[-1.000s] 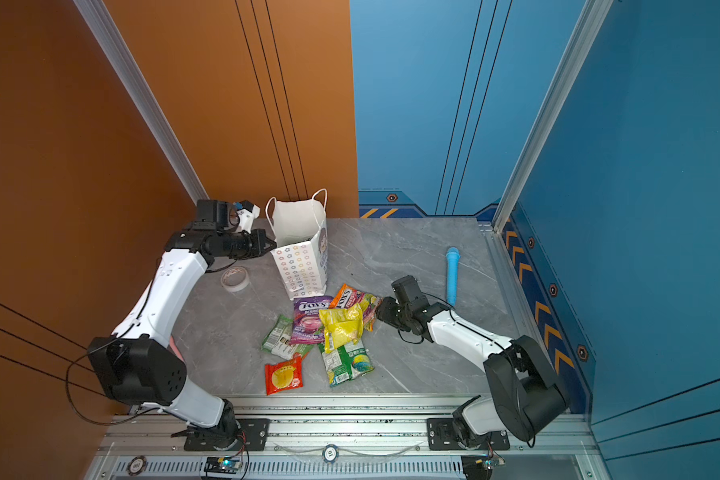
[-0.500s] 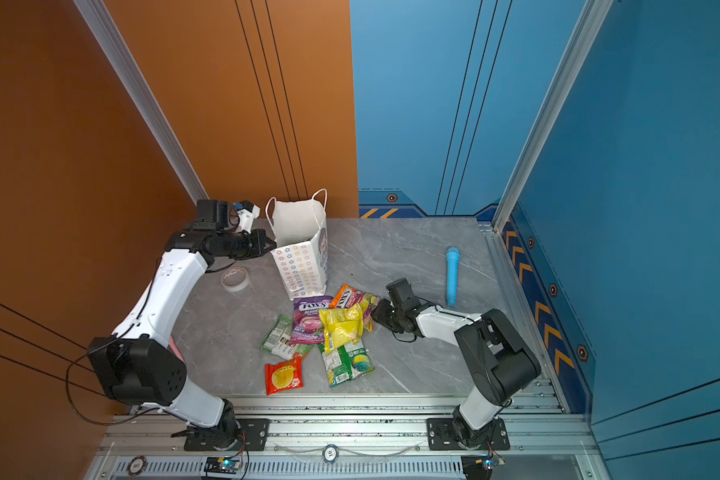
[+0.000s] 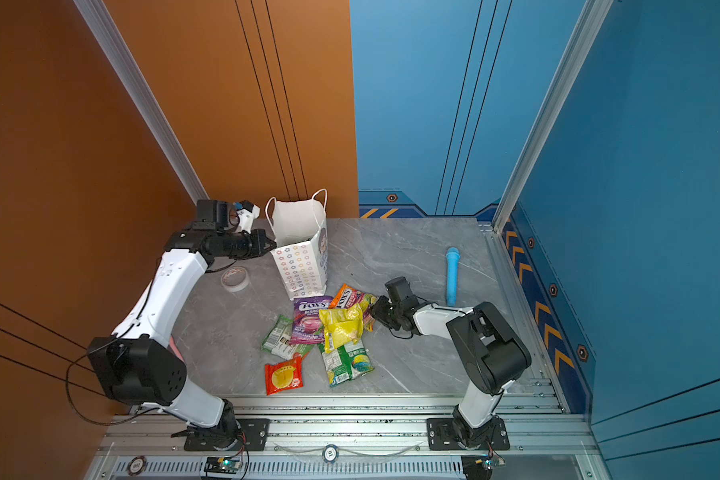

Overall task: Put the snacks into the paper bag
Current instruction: 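Lower the right gripper onto the orange Fox's Fruits bag and grasp it, then lift the orange bag and carry it over the paper bag with the right gripper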

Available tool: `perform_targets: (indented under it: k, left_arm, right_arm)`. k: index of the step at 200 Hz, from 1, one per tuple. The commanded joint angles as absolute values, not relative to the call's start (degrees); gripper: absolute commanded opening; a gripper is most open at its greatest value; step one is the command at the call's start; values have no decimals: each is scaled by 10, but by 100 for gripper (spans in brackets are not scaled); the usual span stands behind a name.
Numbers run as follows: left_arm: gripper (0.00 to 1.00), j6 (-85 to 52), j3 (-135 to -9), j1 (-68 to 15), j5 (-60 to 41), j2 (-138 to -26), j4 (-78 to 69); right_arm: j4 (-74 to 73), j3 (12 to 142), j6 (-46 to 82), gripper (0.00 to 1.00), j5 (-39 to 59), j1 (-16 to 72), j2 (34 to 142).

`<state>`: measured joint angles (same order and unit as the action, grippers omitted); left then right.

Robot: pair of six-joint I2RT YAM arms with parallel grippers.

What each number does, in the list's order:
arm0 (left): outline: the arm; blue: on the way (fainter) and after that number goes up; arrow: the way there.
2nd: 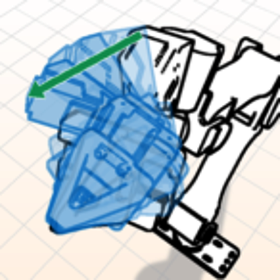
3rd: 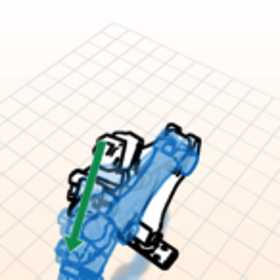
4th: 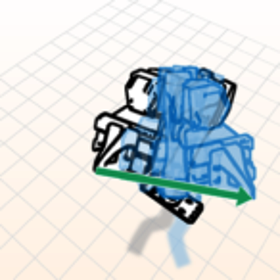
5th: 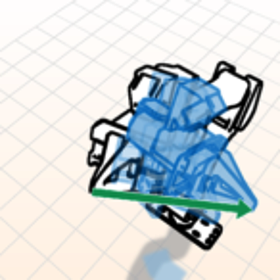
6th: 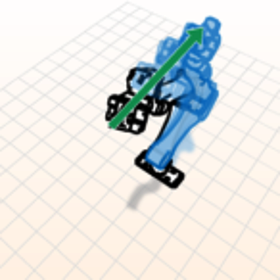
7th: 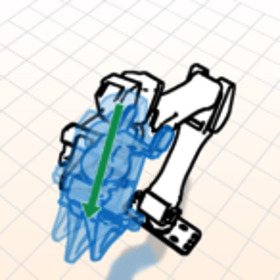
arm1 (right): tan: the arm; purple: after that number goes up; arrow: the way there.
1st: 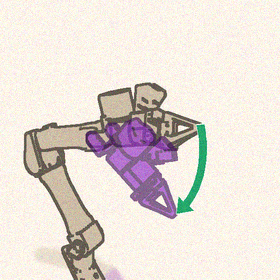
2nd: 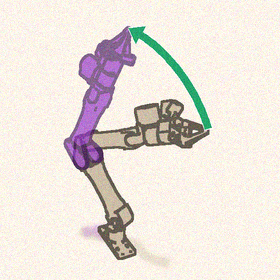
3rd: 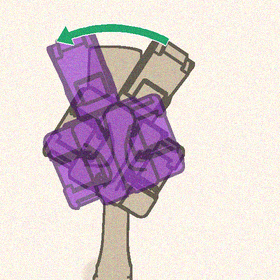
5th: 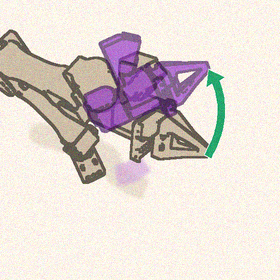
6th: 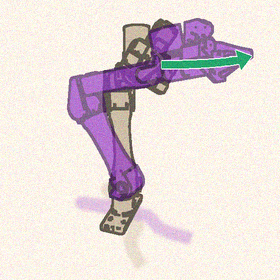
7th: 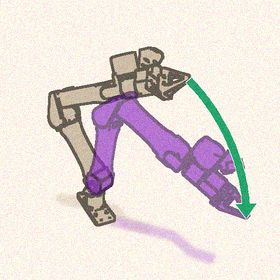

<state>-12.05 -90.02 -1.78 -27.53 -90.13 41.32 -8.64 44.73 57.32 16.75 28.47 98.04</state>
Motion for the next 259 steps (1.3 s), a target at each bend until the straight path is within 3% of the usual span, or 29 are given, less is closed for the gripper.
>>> perform_targets:
  k: [1,58,144,259]
  left_arm:
    - [2,-121,-887,-14,-272,-911,429]
    - [2,-121,-887,-13,-271,-911,429]
    - [2,-121,-887,-14,-272,-910,428]
    - [2,-121,-887,-14,-272,-911,429]
  right_arm:
    - [-96,453,580,30,170,280,987]
    - [-92,452,576,0,168,266,969]
    - [110,569,439,0,64,261,851]
    - [203,683,363,0,-9,310,793]
